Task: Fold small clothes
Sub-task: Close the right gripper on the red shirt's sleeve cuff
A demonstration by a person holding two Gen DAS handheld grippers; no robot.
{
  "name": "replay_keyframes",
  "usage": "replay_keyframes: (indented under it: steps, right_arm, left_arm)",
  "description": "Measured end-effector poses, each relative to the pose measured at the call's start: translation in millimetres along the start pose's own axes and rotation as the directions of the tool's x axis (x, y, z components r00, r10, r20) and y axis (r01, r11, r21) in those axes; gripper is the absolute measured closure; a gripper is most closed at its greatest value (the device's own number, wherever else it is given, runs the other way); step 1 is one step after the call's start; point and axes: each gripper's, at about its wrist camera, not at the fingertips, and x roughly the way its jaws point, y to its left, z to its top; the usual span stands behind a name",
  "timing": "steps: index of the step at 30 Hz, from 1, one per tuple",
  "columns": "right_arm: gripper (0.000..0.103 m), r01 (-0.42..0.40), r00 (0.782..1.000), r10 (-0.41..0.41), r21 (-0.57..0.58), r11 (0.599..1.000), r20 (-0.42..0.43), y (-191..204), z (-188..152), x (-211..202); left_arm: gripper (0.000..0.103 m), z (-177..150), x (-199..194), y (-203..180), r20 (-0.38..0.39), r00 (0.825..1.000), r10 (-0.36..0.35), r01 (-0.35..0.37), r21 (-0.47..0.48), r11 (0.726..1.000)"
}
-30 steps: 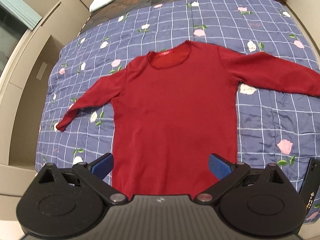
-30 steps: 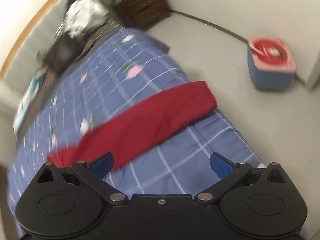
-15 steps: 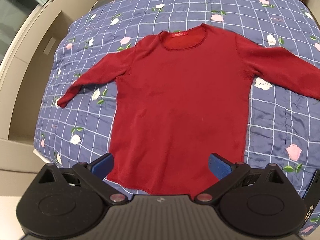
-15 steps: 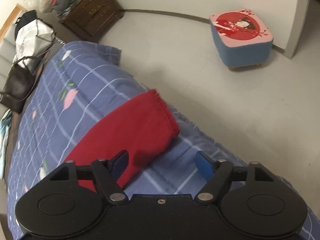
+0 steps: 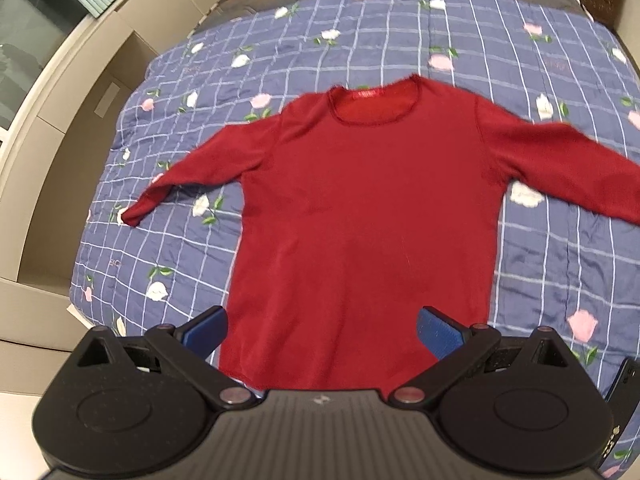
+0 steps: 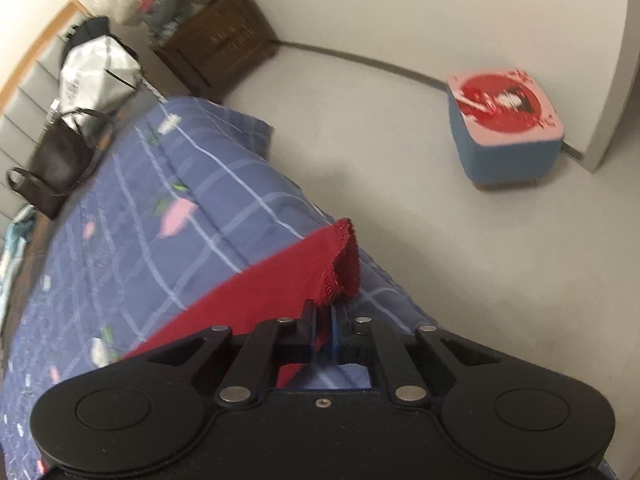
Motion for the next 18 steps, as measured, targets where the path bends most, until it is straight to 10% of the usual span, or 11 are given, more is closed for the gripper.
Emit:
replay_keyframes:
  steps: [18]
  right_arm:
    - [0.097,-0.204,0.967,0.244,-0.356,0.912,0.071,126,-9,-114]
  left_arm:
    - [0.000,8,3,85,0.027,0.999,0.024,-0.019,-0.182,0.983]
